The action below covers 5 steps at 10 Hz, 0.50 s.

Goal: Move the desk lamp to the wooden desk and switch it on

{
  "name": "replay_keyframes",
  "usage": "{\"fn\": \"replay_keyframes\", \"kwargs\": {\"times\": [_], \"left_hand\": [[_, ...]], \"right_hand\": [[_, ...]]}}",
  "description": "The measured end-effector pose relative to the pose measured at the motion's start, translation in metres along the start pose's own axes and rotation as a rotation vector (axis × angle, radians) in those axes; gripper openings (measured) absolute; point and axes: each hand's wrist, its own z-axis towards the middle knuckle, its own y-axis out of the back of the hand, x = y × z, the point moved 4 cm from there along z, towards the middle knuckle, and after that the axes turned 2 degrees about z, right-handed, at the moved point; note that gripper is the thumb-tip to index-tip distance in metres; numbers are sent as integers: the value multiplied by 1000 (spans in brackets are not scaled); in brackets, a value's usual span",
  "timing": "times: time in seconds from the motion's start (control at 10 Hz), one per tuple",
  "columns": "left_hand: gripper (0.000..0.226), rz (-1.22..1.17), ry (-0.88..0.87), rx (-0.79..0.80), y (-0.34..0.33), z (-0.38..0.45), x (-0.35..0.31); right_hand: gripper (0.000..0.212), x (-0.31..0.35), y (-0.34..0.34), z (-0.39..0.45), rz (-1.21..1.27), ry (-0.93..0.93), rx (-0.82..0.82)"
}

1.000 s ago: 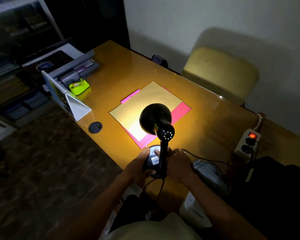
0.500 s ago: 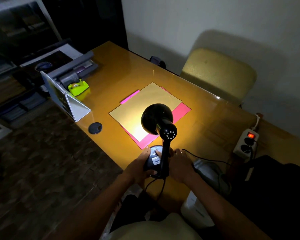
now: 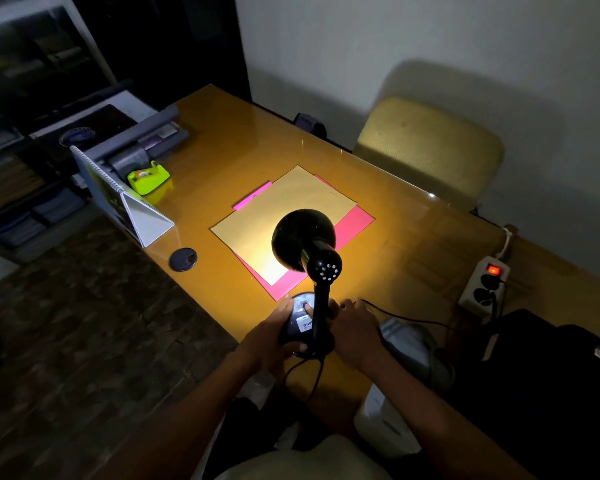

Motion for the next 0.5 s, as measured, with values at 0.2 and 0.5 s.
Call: {"fn": "replay_keyframes", "kwargs": {"times": [0.2,0.5], "left_hand": [[107,144,51,88,-3,0,1],[94,396,39,78,-1,3,6]], "right_hand": [[40,0,-12,-4,113,-53,33],[75,-12,1,-28,494,-174,-186]]}}
